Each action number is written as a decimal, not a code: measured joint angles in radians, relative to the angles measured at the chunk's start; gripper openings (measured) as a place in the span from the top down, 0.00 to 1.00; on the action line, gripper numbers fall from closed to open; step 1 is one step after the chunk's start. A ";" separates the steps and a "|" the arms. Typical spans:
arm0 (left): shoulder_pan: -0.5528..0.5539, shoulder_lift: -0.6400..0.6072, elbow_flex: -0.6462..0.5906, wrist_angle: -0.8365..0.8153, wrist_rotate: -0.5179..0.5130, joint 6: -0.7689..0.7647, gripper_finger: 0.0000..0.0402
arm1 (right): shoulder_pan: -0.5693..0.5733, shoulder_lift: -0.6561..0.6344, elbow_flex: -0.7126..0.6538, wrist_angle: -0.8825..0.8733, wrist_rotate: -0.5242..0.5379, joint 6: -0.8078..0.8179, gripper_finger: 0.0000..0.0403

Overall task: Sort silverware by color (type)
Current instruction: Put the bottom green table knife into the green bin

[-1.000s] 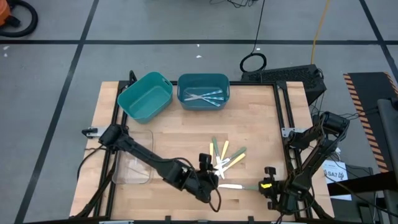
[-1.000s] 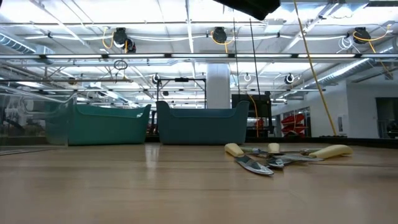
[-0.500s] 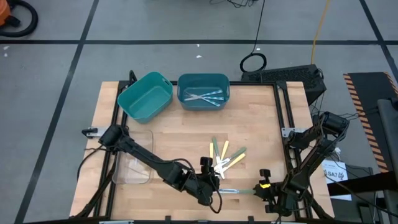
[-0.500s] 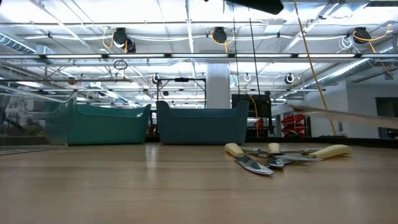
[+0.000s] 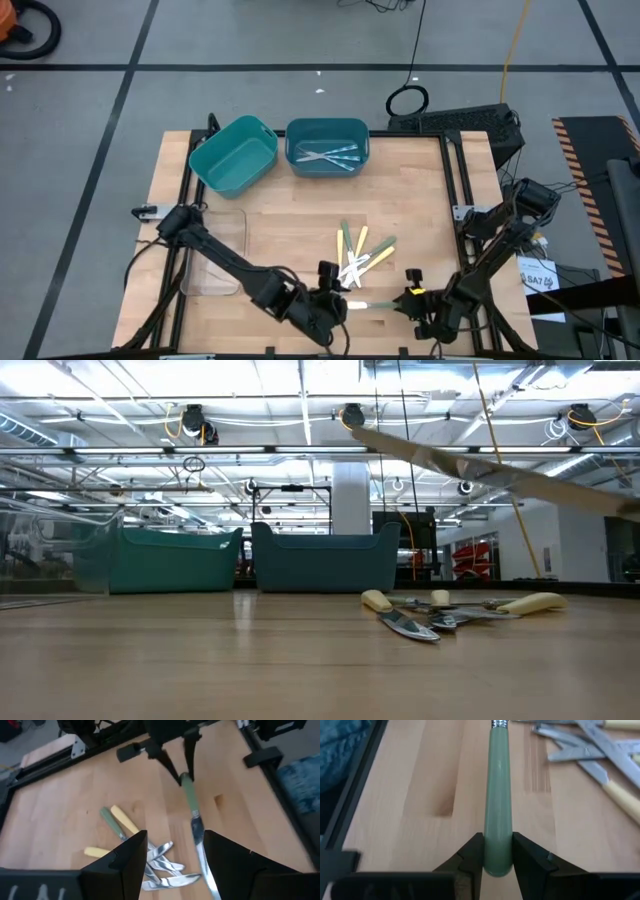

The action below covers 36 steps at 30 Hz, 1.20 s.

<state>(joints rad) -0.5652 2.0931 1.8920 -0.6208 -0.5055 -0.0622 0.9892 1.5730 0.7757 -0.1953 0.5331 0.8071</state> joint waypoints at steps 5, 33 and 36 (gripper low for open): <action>-0.011 0.003 0.002 -0.039 0.006 -0.063 0.50 | -0.052 0.000 0.000 0.031 -0.005 -0.030 0.80; -0.057 0.104 0.001 -0.228 -0.299 0.015 0.49 | -0.146 -0.100 0.001 0.065 -0.013 -0.042 0.80; -0.051 0.102 0.001 -0.254 -0.302 0.015 0.49 | -0.146 -0.100 0.001 0.076 -0.013 -0.045 0.80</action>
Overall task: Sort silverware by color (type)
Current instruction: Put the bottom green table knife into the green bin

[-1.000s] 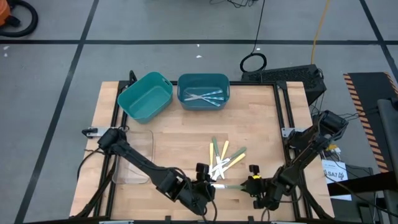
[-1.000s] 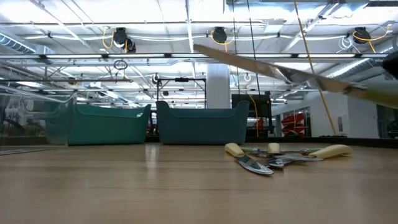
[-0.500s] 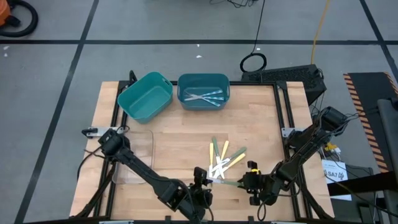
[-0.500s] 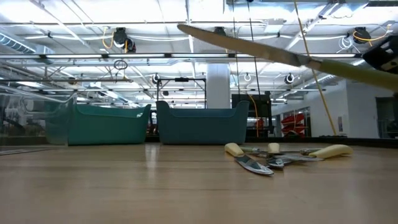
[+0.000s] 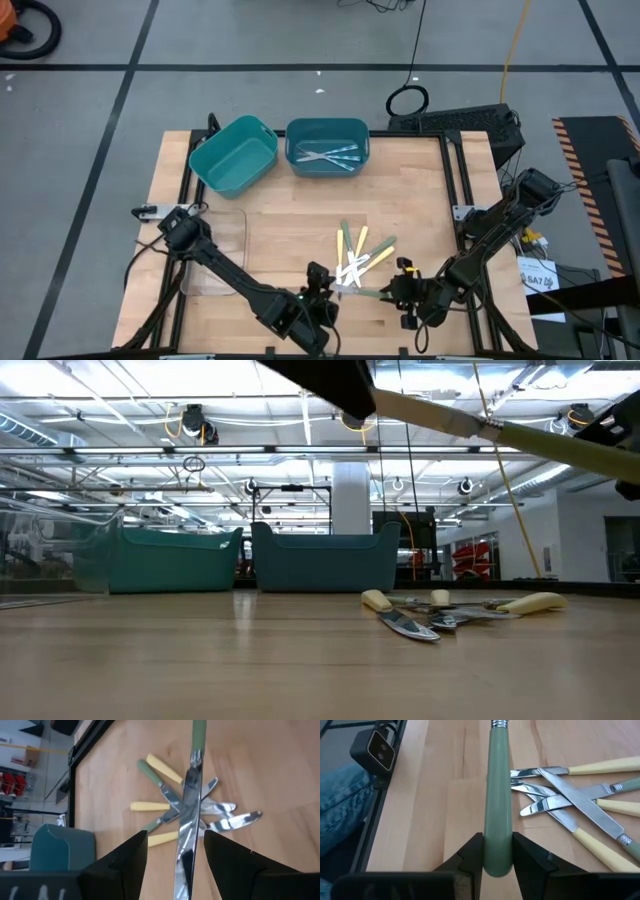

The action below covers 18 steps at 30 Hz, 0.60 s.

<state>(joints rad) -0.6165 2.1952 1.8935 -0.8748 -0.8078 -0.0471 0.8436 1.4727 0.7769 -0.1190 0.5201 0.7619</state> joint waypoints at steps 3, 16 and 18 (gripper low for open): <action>0.004 0.000 0.000 -0.014 0.012 0.002 0.49 | 0.000 0.000 0.000 0.023 0.000 -0.014 0.80; 0.007 0.000 0.000 -0.012 -0.007 0.016 0.86 | -0.006 0.000 0.000 0.049 -0.002 -0.026 0.80; 0.007 0.000 0.000 -0.017 0.007 0.027 0.94 | -0.006 0.000 0.000 0.048 -0.002 -0.030 0.80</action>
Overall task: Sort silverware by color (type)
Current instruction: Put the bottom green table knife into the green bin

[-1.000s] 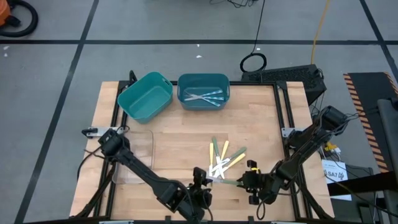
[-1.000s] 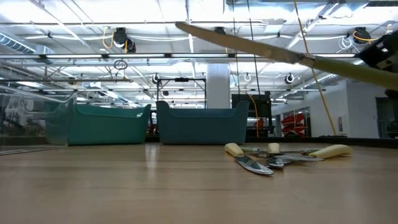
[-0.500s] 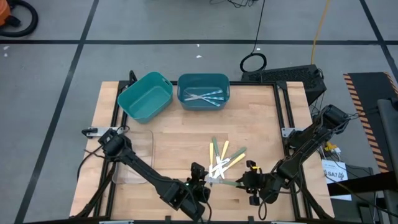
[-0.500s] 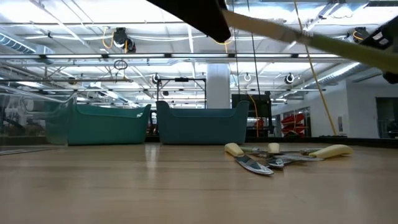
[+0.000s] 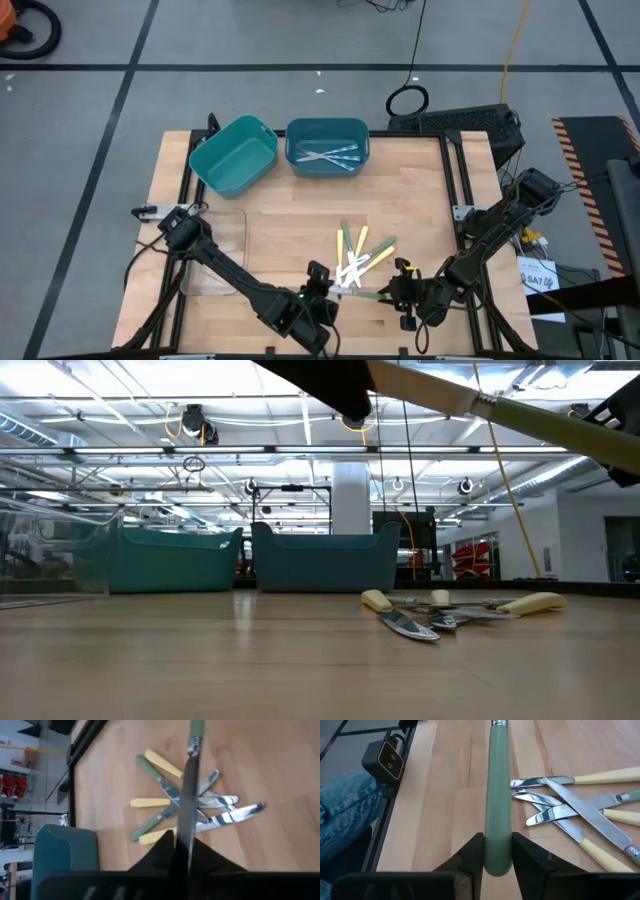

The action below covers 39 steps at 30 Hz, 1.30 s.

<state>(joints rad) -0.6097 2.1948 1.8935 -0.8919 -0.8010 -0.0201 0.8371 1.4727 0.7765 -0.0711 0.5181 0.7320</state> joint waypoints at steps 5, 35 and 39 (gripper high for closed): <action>0.008 0.000 0.000 0.003 0.077 -0.102 0.98 | 0.000 0.000 0.000 -0.001 0.009 -0.030 0.77; 0.031 -0.117 0.001 -0.133 0.158 -0.440 1.00 | -0.060 0.000 0.414 -0.621 0.285 -0.446 0.64; 0.030 -0.117 0.001 -0.118 0.159 -0.436 1.00 | -0.077 0.002 0.414 -0.617 0.212 -0.446 0.68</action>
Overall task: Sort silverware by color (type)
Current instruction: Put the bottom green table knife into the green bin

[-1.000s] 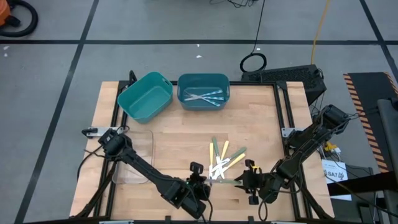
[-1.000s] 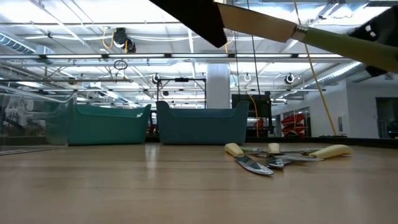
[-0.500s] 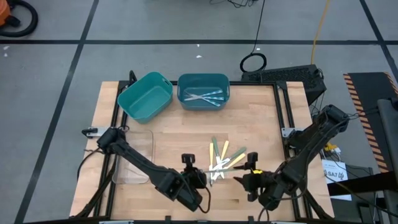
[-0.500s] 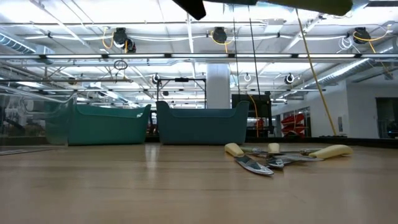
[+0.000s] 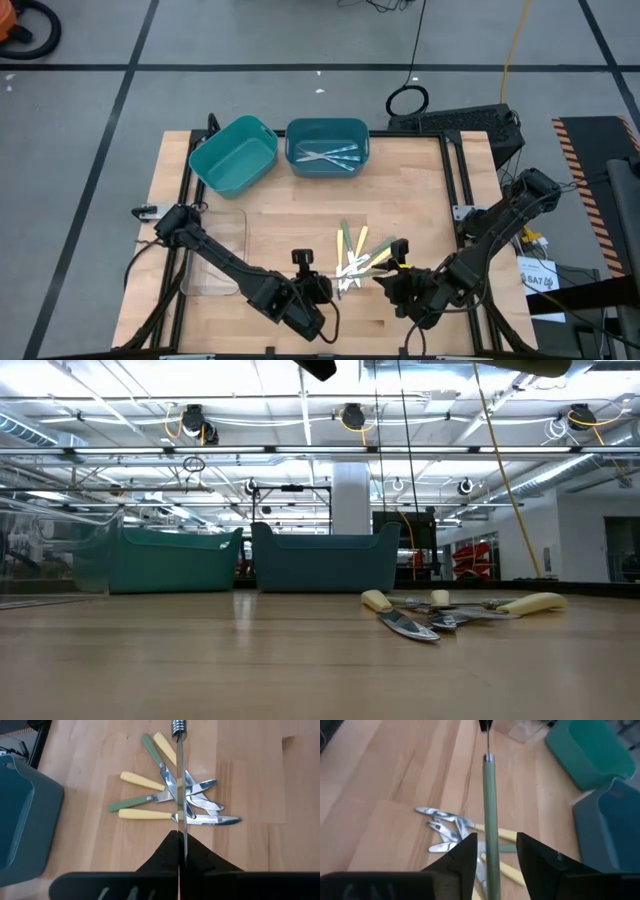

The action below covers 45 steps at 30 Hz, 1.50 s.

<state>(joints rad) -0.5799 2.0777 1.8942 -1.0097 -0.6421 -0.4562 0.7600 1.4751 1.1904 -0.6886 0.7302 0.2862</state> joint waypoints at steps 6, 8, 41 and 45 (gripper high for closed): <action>-0.001 0.000 0.000 0.017 0.002 0.016 1.00 | -0.038 0.022 0.000 0.003 -0.027 -0.023 0.72; -0.001 0.000 0.000 0.016 0.002 0.028 1.00 | -0.053 0.026 0.000 0.006 -0.029 -0.037 0.75; -0.048 -0.160 -0.004 -0.506 -0.305 -0.109 0.58 | -0.264 0.025 -0.074 0.036 -0.173 -0.140 0.93; 0.005 -0.259 -0.004 -0.448 -0.176 0.061 0.66 | -0.267 0.025 -0.084 0.035 -0.185 -0.156 0.93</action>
<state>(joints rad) -0.5747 1.8188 1.8900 -1.4581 -0.8177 -0.3952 0.4931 1.5002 1.1060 -0.6532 0.5447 0.1305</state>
